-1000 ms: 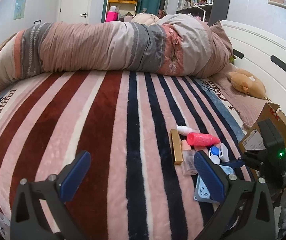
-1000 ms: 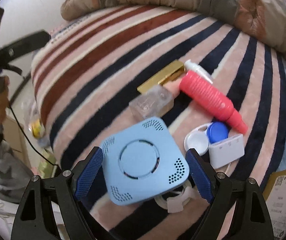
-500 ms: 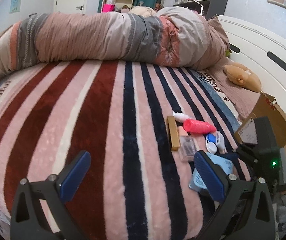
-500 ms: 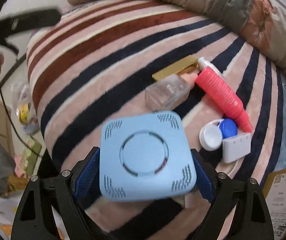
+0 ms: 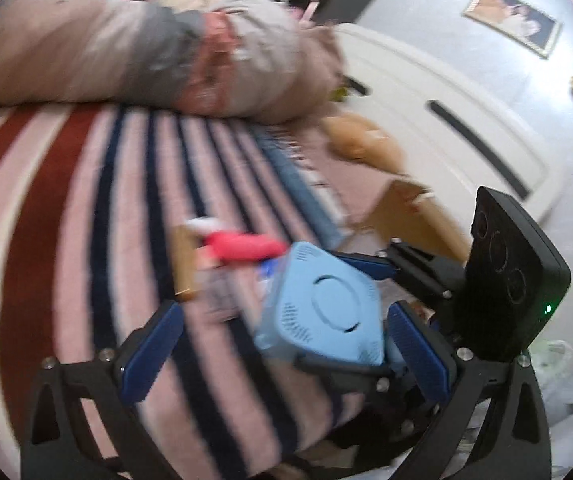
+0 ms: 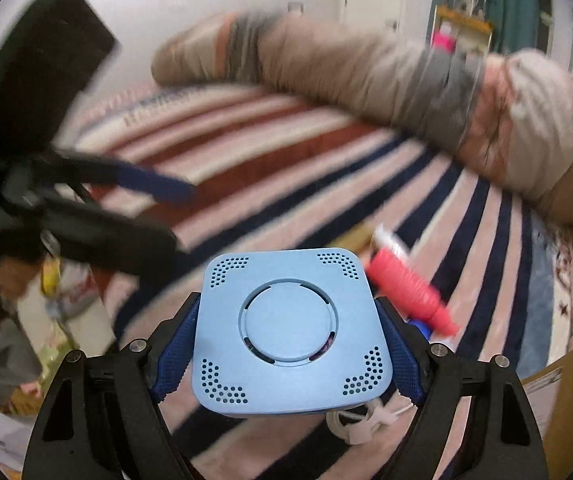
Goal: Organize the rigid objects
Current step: 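Carry the blue device into the cardboard box and open the right gripper, then grasp the clear pink-capped bottle with the left gripper while the right grasps the tape roll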
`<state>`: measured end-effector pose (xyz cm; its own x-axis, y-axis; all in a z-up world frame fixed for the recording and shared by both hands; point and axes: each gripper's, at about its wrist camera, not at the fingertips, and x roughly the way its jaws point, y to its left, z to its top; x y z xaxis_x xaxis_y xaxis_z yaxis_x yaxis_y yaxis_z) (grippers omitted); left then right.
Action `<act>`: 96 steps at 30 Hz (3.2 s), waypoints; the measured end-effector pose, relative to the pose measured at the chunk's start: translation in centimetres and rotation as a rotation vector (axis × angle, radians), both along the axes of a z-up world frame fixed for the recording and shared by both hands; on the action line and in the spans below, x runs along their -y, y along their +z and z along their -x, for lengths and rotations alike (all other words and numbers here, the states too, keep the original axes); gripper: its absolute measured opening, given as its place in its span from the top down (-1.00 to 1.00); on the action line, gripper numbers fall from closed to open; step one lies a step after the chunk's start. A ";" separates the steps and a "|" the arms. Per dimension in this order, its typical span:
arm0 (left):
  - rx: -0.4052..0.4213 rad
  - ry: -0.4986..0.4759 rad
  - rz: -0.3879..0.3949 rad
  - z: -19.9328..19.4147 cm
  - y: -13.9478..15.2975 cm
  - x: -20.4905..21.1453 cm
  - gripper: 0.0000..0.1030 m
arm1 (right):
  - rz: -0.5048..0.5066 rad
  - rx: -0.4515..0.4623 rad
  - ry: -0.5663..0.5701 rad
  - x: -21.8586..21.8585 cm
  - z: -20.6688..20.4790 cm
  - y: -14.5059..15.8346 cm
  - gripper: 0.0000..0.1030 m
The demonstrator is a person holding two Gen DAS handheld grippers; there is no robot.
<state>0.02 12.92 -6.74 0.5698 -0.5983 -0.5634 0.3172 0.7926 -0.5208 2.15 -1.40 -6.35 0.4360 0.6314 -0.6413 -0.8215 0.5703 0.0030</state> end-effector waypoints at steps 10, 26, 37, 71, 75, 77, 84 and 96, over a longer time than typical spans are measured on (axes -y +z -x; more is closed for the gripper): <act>0.069 -0.211 0.081 -3.8 7.3 9.4 -0.12 | -0.209 0.219 -0.146 9.0 1.5 7.2 -0.53; 0.100 -0.375 -0.327 -8.6 9.2 28.8 0.14 | -0.212 0.067 -0.424 25.4 -0.9 5.6 -0.50; -0.011 -0.423 -0.409 -10.6 5.4 31.1 0.08 | -0.075 -0.145 -0.446 26.0 -3.8 2.3 -0.50; 0.061 0.323 -0.396 -3.1 2.3 -2.8 -0.55 | -0.031 -0.101 -0.226 4.4 -0.8 4.1 -0.42; -0.011 0.303 -0.360 -3.5 -2.3 -2.9 -0.55 | 0.020 -0.201 -0.283 3.8 -1.7 -1.2 -0.41; -0.048 0.271 -0.337 -4.0 -4.6 -2.5 -0.55 | 0.055 -0.229 -0.303 3.9 -1.8 -3.7 -0.39; -0.128 0.159 -0.289 -5.3 -8.7 1.2 -0.42 | 0.127 -0.284 -0.372 4.5 -2.5 -8.9 0.10; -0.168 0.132 -0.304 -6.6 -11.8 4.4 0.37 | 0.148 -0.269 -0.364 5.7 -0.5 -8.3 0.15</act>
<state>6.59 8.54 -18.52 0.5157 -0.3167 -0.7961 0.1318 0.9474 -0.2915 2.66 -7.11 -14.63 0.4181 0.3612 -0.8335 -0.5491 0.8314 0.0848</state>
